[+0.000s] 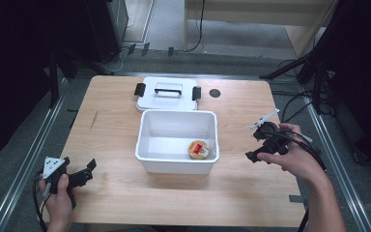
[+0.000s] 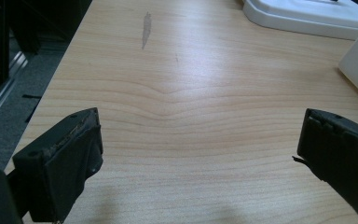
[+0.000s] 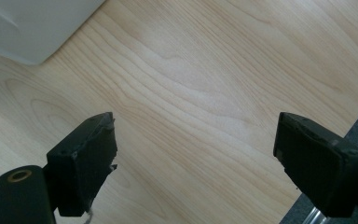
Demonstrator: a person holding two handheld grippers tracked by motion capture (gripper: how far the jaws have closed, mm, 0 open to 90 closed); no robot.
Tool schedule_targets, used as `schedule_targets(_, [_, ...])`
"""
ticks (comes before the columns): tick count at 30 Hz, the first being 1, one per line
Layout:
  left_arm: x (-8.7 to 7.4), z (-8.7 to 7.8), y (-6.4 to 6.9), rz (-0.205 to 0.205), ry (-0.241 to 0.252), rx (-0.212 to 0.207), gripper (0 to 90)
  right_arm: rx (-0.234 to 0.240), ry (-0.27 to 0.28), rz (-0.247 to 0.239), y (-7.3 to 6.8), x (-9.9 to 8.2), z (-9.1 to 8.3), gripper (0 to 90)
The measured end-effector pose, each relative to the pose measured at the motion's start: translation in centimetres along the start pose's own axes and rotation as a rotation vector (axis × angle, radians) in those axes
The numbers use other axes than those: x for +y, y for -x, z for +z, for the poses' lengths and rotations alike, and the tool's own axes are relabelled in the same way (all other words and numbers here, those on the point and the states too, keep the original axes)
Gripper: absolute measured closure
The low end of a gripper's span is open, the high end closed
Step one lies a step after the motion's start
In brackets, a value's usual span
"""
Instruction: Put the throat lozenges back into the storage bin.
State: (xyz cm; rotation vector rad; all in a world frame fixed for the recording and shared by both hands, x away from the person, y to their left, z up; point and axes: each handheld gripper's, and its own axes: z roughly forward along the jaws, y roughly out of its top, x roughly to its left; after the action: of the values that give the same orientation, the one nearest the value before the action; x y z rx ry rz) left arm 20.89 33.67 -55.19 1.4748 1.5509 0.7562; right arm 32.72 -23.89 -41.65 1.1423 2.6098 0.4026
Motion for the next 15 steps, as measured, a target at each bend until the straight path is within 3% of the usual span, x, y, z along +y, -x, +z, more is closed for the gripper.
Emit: schedule_targets(15, [0.0, 0.0, 0.0, 0.004, -0.002, 0.004, 0.4, -0.053, 0.141, 0.145, 0.2, -5.4, 3.1, 12.0])
